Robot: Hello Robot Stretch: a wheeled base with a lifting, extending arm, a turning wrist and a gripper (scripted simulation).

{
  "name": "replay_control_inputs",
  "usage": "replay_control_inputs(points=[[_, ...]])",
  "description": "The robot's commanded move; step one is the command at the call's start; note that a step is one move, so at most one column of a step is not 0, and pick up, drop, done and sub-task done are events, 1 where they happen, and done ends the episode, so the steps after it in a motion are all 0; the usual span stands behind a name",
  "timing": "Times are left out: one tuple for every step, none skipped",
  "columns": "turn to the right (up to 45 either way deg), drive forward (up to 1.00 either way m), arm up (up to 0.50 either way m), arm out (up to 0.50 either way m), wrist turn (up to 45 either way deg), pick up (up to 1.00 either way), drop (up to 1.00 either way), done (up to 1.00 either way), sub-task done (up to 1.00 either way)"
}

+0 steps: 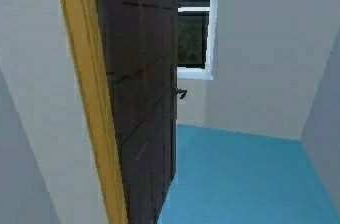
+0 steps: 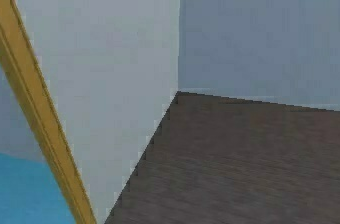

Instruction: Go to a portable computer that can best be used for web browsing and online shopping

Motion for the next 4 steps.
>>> replay_control_inputs(points=[[15.0,0.00,0.00,0.00,0.0,0.00,0.00,0.00,0.00],[0.0,1.00,0.00,0.00,0.0,0.00,0.00,0.00,0.00],[0.0,0.05,0.00,0.00,0.0,0.00,0.00,0.00,0.00],[33.0,0.00,0.00,0.00,0.0,0.00,0.00,0.00,0.00]])
